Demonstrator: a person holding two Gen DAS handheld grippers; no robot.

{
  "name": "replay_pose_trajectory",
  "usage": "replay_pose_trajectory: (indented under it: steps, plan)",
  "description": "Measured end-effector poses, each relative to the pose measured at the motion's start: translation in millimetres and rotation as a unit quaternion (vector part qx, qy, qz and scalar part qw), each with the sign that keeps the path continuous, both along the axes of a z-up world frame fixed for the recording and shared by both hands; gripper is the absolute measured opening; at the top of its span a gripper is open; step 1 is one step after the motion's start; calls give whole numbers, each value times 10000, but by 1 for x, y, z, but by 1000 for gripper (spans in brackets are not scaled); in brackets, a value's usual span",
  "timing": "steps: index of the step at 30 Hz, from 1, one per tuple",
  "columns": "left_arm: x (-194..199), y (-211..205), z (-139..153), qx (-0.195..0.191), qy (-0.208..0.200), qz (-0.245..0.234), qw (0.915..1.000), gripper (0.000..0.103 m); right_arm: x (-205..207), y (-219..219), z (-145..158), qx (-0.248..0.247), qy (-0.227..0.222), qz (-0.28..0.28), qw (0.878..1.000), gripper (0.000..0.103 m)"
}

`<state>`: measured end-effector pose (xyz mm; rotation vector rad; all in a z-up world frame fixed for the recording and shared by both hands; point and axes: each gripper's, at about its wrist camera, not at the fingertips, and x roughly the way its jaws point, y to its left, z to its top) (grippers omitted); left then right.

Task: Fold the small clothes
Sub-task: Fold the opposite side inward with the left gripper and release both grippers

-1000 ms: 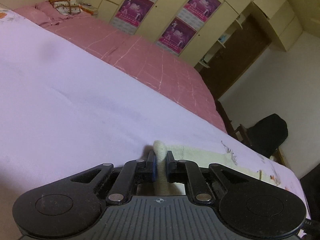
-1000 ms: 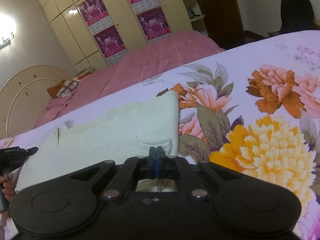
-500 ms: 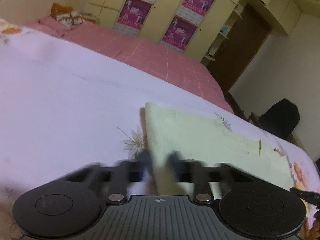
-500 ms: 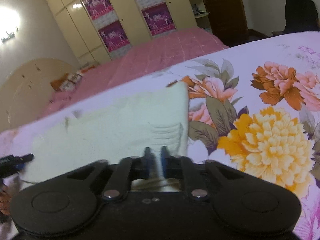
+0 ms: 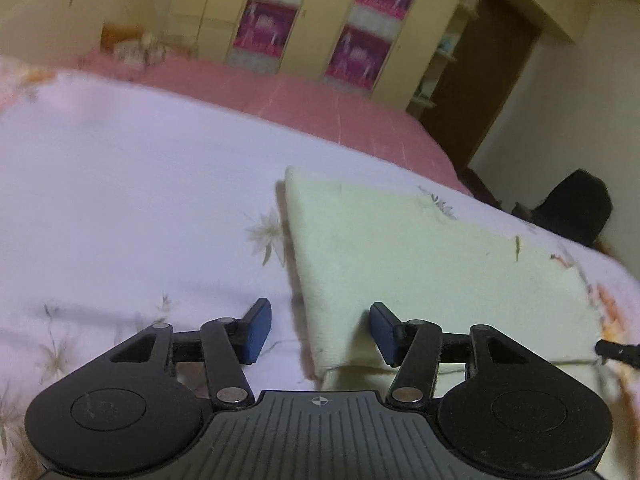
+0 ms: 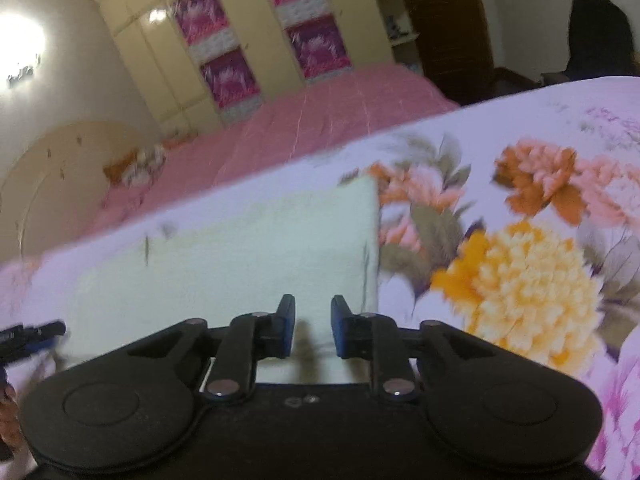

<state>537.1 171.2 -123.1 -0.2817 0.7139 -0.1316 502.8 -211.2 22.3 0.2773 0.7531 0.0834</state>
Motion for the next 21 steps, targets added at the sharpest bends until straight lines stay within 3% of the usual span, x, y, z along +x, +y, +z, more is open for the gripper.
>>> replay_pose_trajectory:
  steps: [1,4,5,7,11,14,21]
  plan:
    - [-1,-2,2,128,-4,-32,9999,55,2,2,-6,-126,111,1,9999,15]
    - [-11,1,15,61,-6,-28,10000,58,-4,-6,3,159,67,-193,9997,17]
    - [-17,3,18,7,-13,-63,10000,73,-12,-7,11,190,-68,-209,9996,25]
    - [-34,6,22,24,-17,-100,9999,78,-27,-13,25,214,-244,-184,9993,25]
    - [-82,7,29,-23,96,-208,9997,78,-67,-36,37,379,-156,-298,9987,26]
    - [-118,-1,25,382,367,-298,9982,78,-108,-55,35,681,32,-319,9972,29]
    - [-190,-12,35,637,397,-203,9970,78,-192,-82,5,1241,464,-539,9897,35]
